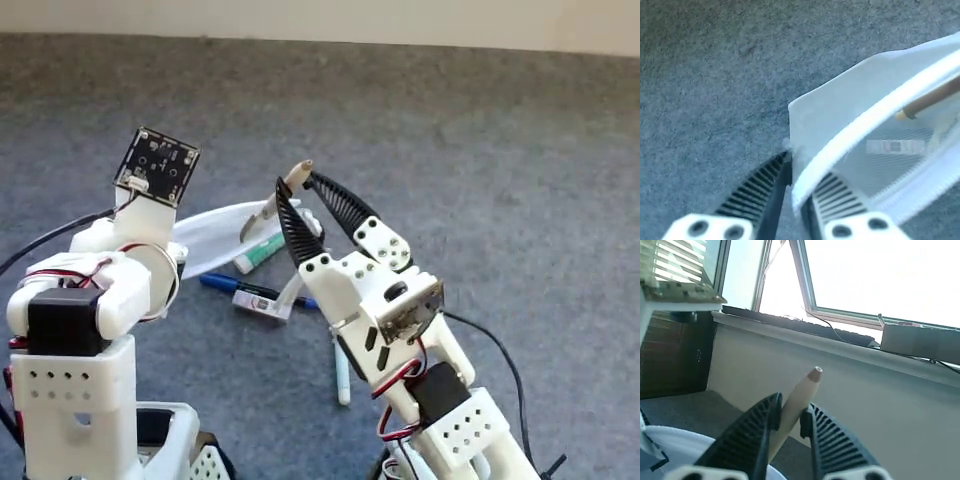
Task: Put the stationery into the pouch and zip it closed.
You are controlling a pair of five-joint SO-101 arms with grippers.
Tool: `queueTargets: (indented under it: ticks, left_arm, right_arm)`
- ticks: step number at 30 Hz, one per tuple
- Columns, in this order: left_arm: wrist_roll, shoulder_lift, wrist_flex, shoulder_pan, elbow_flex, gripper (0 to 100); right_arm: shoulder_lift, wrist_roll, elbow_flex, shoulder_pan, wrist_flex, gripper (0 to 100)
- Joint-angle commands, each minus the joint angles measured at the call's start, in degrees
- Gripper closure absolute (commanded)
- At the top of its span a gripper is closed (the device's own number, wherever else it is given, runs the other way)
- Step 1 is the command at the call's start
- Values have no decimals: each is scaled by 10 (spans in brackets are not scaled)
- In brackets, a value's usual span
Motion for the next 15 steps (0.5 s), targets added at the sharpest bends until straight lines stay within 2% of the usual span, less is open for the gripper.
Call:
queueTargets:
  ticks: [1,8,15]
  left_arm:
    - [65,-6,-3,-7,-28,992]
    - [84,-6,-4,-5,-17,992]
    - [109,-6,-24,-6,-15,992]
  right_arm:
    - [1,9,-6,22,-8,994]
    - [1,9,-7,18,-8,994]
    - [1,11,-8,-15,-5,994]
